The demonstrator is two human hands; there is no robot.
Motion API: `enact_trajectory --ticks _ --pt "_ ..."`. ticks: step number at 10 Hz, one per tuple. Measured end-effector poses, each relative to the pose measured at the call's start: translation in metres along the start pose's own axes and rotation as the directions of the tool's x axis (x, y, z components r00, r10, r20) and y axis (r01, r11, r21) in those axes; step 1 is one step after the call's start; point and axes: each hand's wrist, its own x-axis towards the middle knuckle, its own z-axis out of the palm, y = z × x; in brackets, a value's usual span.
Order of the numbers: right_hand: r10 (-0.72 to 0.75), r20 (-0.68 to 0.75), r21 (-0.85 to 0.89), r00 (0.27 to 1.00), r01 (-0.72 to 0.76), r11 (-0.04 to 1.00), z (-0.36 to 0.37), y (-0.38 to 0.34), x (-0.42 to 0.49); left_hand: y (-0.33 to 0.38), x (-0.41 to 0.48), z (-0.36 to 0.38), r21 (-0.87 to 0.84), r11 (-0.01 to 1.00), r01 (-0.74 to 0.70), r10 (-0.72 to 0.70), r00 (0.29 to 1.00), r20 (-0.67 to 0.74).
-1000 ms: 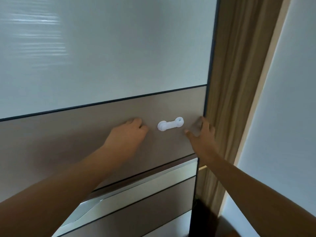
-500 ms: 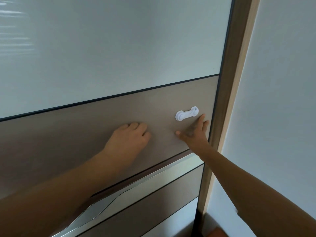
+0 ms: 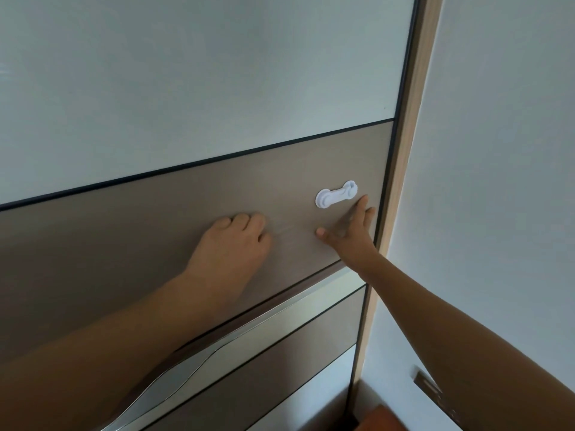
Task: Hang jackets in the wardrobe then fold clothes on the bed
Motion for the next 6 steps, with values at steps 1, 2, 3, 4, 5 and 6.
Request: enact_trajectory --ticks 1,2,3,4,5,6 --pt "0.01 -0.012 -0.013 1.0 -0.01 1.0 -0.001 0.001 0.002 0.001 0.002 0.002 0.015 1.0 0.005 -0.005 1.0 -0.009" --pt "0.016 -0.004 -0.046 1.0 -0.016 0.999 -0.007 -0.004 0.0 0.005 0.003 -0.001 0.026 1.0 0.004 -0.004 1.0 -0.007" --pt "0.041 0.0 -0.102 0.999 -0.041 0.994 -0.019 -0.014 -0.009 0.011 -0.001 -0.007 0.011 0.999 0.033 -0.033 0.998 0.05" --pt "0.002 0.033 -0.228 0.999 0.005 0.974 -0.038 -0.029 -0.039 0.015 -0.01 -0.013 -0.054 0.996 0.069 -0.06 0.987 0.148" --pt "0.058 0.136 -0.415 0.989 0.004 0.91 -0.055 -0.034 -0.086 0.02 -0.029 -0.016 -0.297 0.947 0.126 -0.06 0.973 0.221" --pt "0.1 0.188 -0.518 0.977 0.012 0.855 -0.075 -0.052 -0.137 0.025 -0.043 -0.015 -0.581 0.791 0.191 -0.023 0.959 0.284"
